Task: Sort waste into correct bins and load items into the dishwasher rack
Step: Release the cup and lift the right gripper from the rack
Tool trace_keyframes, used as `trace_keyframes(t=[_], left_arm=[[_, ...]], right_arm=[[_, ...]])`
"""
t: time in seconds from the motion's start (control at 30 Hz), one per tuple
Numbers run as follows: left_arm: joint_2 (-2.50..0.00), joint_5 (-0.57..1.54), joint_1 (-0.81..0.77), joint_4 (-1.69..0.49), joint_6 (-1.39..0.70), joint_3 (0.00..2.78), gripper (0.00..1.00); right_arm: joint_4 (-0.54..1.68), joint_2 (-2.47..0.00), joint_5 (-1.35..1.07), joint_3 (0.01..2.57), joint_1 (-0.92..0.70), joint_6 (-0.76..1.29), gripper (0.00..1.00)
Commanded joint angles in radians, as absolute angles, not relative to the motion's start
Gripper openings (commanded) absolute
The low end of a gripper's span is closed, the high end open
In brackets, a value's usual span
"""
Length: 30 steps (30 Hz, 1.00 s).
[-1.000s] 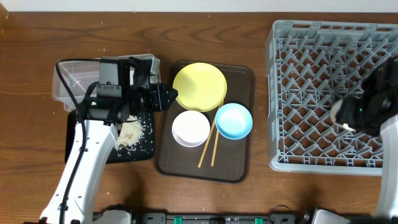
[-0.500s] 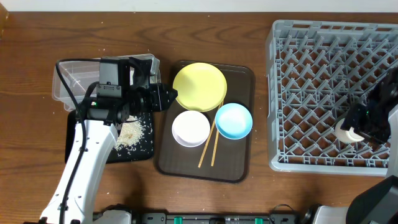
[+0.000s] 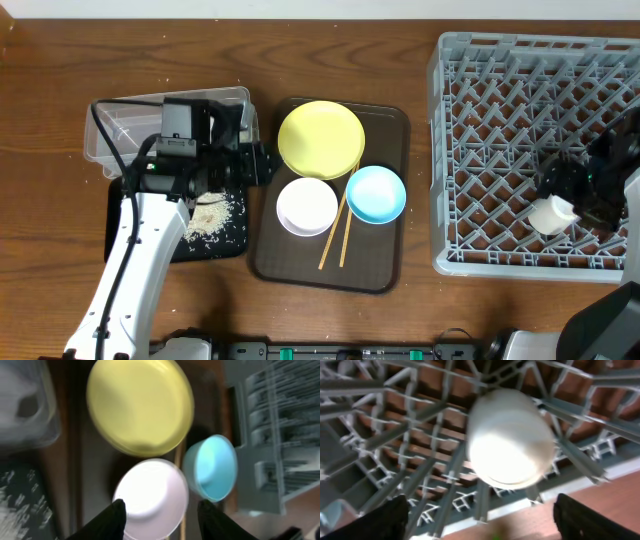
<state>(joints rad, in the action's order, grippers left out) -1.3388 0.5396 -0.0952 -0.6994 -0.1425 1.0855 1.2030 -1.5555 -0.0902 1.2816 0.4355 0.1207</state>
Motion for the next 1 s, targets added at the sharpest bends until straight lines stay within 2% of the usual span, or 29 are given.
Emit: trace_keyframes(t=[0.0, 0.2, 0.37, 0.67, 0.97], left_arm=[[-1.334, 0.384, -0.095, -0.761, -0.128, 1.097, 0.53], [-1.333, 0.274, -0.095, -0.843, -0.128, 1.097, 0.56], [-1.333, 0.275, -0.095, -0.845, -0.128, 1.097, 0.56], [-1.333, 0.275, -0.095, -0.845, -0.128, 1.097, 0.57], [-1.333, 0.275, -0.095, -0.844, -0.128, 1.097, 0.57]], right_arm=[[1.185, -1.555, -0.240, 1.306, 0.434, 0.081, 0.87], [1.078, -1.509, -0.437, 1.339, 0.323, 0.016, 0.82], [0.975, -1.501, -0.448, 1.339, 0.118, -0.030, 0.79], [0.869, -1.569, -0.236, 1.338, -0.231, -0.068, 0.76], [0.855, -1.727, -0.153, 1.338, -0.383, -0.059, 0.75]])
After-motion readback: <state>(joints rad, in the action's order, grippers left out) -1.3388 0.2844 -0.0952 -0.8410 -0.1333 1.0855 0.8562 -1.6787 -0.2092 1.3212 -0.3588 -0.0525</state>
